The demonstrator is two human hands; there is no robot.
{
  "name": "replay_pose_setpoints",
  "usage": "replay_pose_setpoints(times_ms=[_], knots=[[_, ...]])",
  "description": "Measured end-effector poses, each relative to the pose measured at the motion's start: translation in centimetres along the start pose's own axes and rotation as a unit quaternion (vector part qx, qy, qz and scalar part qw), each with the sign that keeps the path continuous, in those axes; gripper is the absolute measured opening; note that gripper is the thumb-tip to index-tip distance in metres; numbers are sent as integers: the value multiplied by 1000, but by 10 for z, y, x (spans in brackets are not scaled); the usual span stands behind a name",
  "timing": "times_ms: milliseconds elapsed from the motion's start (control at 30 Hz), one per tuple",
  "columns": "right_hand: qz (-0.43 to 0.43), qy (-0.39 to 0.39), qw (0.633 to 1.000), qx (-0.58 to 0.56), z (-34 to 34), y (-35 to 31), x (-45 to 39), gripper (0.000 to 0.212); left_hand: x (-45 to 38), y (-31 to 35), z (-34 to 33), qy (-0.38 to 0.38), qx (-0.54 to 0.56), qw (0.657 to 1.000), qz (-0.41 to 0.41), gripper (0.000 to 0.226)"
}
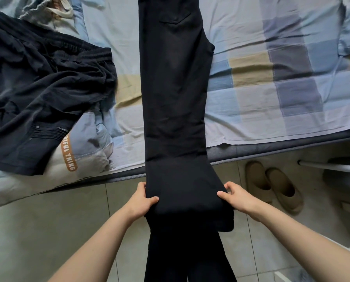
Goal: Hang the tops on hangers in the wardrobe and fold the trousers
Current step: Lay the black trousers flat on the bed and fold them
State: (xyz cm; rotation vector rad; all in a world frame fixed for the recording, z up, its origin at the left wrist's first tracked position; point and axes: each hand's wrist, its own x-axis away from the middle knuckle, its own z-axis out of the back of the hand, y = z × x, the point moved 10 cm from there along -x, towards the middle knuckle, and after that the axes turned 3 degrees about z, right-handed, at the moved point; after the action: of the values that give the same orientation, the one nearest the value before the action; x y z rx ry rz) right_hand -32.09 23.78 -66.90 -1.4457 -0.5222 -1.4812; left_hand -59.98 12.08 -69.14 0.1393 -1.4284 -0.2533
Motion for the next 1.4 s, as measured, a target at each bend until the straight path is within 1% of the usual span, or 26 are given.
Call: replay_pose_setpoints(times_ms=[100,167,200,233,267,300,333,367,400,433,467,500,533,567,600,667,700,733,767,933,1067,1133,1167,1233,1333,1400], knots=[[-39,-27,999,-17,2,-1,9,17,10,-3,-2,-61,51,996,52,61],[-46,-34,995,-83,9,-11,20,20,19,0,1,-97,131,984,77,68],[-27,-21,989,-143,20,-23,21,27,21,11,7,-104,179,976,73,66],[4,7,978,-206,35,-38,21,33,21,27,16,-109,223,967,52,58],[38,40,964,-261,57,-54,17,34,19,50,26,-119,262,958,22,47],[62,60,942,-324,76,-69,10,30,15,73,39,-120,295,948,-3,34],[73,54,909,-406,91,-84,-3,26,8,96,53,-111,332,936,-22,27],[76,30,861,-501,101,-98,-15,25,0,116,70,-90,369,924,-40,27],[80,13,805,-587,113,-112,-29,27,-11,136,85,-67,399,912,-61,31],[86,18,758,-646,127,-120,-43,27,-21,152,98,-44,411,907,-77,33],[91,38,725,-682,142,-125,-60,27,-33,167,106,-23,404,911,-86,33],[89,60,706,-700,150,-125,-72,27,-42,174,110,3,371,925,-84,31],[79,87,703,-701,153,-122,-83,26,-54,177,110,32,322,943,-74,26],[57,117,717,-685,151,-113,-93,24,-62,174,109,63,264,961,-59,18],[26,142,749,-647,146,-103,-102,22,-70,169,104,92,207,973,-44,10],[-36,156,839,-520,126,-84,-116,25,-81,156,88,117,112,987,-24,3],[-57,149,880,-448,116,-78,-121,28,-85,150,80,119,82,989,-24,12],[-69,141,909,-387,108,-74,-124,30,-87,145,72,118,68,990,-28,20],[-71,133,925,-348,101,-74,-126,31,-86,142,67,119,67,990,-37,24],[-29,72,946,-314,71,-95,-149,33,-99,134,62,115,99,986,-72,23],[24,98,957,-271,71,-115,-154,46,-108,136,57,63,113,988,-82,29],[40,121,954,-272,72,-117,-154,47,-108,140,51,34,114,989,-90,23],[52,135,950,-275,73,-119,-153,47,-107,141,50,27,107,989,-94,17],[66,158,943,-285,77,-121,-153,43,-105,138,51,39,77,991,-106,5],[65,167,939,-294,81,-122,-150,40,-101,124,51,67,53,990,-114,13],[71,136,950,-271,74,-123,-148,44,-97,112,56,94,78,985,-119,13]])
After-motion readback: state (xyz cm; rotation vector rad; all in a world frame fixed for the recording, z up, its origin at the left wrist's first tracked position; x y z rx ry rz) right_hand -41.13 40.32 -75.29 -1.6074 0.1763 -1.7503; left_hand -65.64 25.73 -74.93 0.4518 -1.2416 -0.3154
